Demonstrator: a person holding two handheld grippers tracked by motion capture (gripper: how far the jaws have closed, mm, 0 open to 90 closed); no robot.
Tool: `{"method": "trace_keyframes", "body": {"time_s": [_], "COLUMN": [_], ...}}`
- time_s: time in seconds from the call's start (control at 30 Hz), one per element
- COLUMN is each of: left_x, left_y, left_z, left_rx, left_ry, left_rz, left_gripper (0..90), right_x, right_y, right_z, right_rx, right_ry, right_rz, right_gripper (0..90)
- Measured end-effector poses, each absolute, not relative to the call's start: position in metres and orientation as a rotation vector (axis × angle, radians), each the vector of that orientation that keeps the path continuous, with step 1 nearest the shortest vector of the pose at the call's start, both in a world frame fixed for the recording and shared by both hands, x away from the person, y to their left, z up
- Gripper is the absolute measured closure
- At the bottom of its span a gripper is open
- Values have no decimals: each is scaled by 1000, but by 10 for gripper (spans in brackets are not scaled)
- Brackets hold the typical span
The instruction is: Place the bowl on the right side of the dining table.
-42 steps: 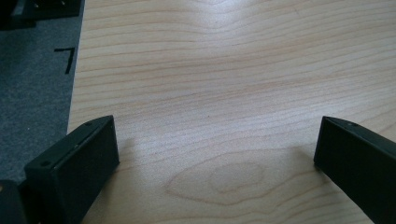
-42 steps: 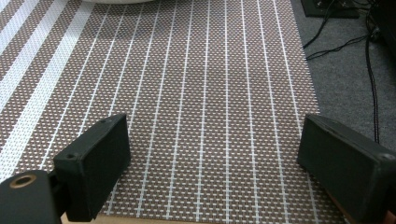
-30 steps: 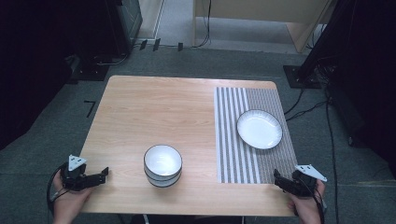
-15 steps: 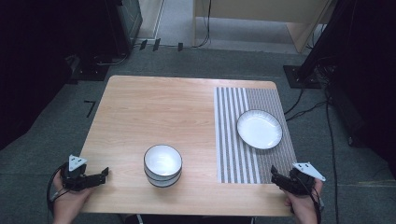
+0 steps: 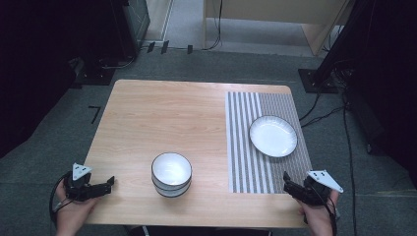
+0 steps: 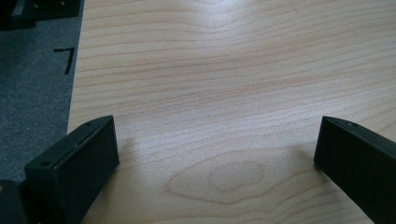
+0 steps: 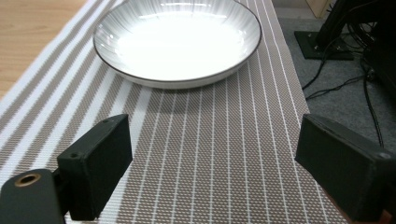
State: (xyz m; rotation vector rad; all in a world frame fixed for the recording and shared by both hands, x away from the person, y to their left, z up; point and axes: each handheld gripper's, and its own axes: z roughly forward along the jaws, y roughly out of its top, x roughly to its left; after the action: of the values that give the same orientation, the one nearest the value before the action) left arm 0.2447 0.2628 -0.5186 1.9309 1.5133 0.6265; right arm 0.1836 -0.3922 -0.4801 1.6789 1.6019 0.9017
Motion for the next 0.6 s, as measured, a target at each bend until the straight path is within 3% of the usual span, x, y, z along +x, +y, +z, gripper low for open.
{"method": "trace_keyframes", "body": {"time_s": [0.6], "left_x": [245], "left_y": [263], "left_z": [-519], "left_rx": [1929], "left_ry": [1517], "left_rz": [629], "left_gripper": [0], "right_x": [184], "right_y": [-366], "right_z": [-456], "right_rx": [1645], "right_ry": [1636], "right_rz": [1002], "right_gripper": [104]}}
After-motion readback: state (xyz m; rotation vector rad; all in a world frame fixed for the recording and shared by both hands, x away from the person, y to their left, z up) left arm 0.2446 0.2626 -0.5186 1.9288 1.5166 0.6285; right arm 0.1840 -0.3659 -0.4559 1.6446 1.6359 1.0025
